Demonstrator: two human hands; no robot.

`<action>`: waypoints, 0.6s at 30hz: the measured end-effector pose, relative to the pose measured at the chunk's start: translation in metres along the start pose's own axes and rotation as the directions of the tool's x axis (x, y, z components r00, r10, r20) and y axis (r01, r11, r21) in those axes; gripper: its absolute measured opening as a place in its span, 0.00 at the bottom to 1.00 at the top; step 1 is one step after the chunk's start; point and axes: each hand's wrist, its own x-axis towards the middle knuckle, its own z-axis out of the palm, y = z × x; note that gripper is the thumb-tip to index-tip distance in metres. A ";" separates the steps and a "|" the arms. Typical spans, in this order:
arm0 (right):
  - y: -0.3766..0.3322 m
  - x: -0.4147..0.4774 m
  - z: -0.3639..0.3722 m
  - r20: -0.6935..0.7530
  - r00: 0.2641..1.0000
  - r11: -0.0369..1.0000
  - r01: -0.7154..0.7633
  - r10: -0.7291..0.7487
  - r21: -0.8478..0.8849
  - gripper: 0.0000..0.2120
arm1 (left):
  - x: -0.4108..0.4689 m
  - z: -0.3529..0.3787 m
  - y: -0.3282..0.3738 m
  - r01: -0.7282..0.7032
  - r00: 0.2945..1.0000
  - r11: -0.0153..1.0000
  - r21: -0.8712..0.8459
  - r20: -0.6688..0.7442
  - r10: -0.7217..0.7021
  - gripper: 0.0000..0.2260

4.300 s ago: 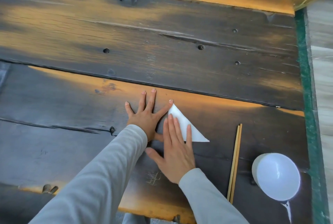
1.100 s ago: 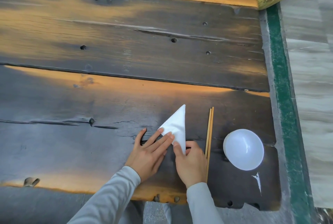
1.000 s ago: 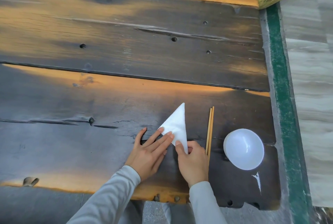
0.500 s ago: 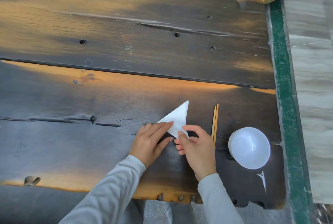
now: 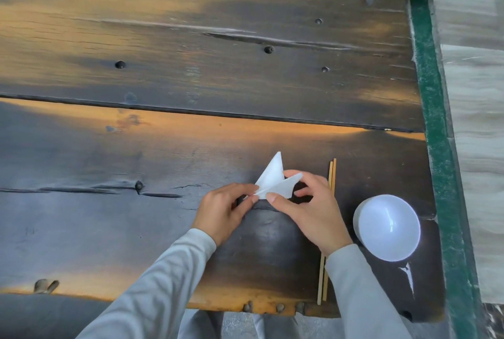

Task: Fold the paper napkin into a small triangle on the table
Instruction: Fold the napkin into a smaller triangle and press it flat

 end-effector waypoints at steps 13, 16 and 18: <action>-0.009 0.067 -0.008 0.139 0.988 0.995 0.072 -0.061 -0.073 0.06 | -0.001 -0.010 0.000 0.103 0.994 0.992 -0.073 0.057 -0.098 0.10; -0.013 0.076 -0.013 0.165 0.984 0.984 0.090 -0.064 -0.154 0.07 | 0.001 -0.012 0.000 0.110 0.992 0.991 -0.077 0.075 -0.104 0.10; -0.014 0.082 -0.016 0.161 0.985 0.981 0.092 -0.064 -0.170 0.07 | 0.003 -0.013 0.001 0.128 0.989 0.988 -0.082 0.084 -0.121 0.11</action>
